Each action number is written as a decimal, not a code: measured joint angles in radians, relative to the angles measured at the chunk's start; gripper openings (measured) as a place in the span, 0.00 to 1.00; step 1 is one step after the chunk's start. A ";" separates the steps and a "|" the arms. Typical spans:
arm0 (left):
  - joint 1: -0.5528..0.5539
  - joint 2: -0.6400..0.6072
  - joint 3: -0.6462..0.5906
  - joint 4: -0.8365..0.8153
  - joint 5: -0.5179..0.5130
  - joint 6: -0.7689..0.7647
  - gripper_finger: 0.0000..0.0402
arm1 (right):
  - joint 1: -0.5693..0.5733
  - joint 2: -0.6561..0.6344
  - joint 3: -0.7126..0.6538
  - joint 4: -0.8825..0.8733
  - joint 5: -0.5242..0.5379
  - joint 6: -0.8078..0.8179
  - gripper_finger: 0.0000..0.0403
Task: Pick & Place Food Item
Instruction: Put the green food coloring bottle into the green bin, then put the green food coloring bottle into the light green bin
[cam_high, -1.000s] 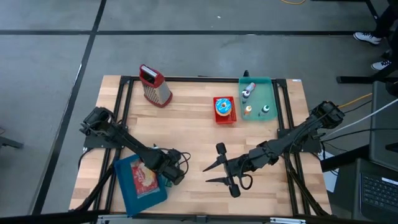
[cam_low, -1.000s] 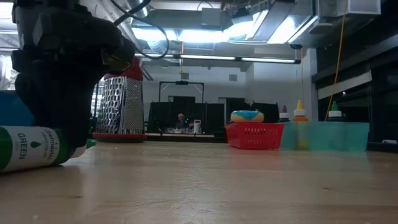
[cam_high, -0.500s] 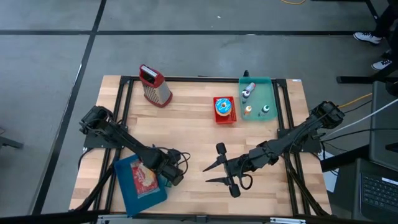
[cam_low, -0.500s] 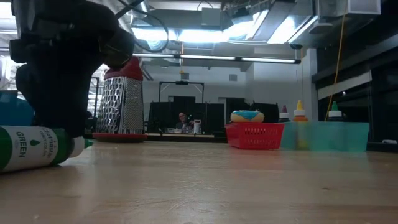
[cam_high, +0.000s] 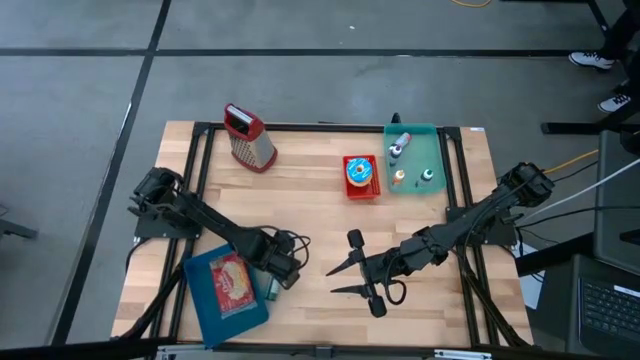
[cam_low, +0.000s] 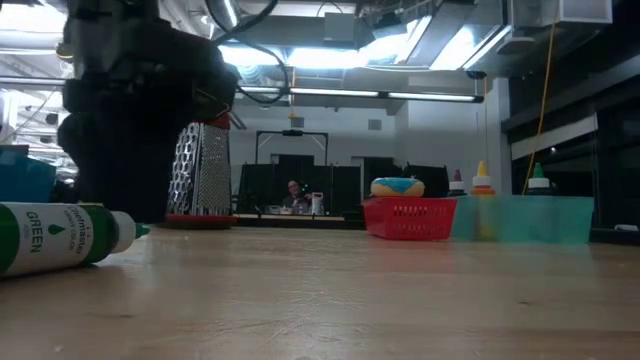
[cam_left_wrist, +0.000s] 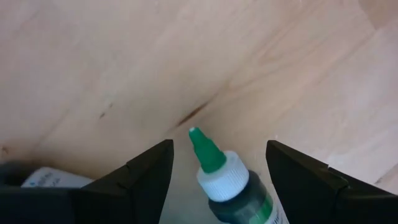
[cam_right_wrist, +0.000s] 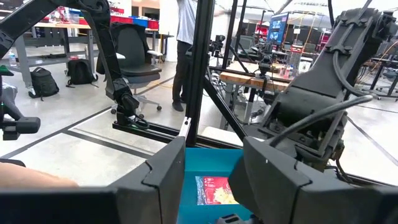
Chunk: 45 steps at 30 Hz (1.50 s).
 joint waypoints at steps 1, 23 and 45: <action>0.004 0.000 0.000 0.000 0.000 0.004 0.62 | 0.000 0.000 0.000 0.000 0.000 0.000 0.41; -0.031 0.074 0.001 0.004 0.009 -0.024 0.53 | 0.000 0.000 0.000 0.000 0.000 0.004 0.41; -0.015 0.037 0.077 0.073 -0.170 0.207 0.15 | 0.000 0.000 0.000 -0.001 0.000 0.007 0.41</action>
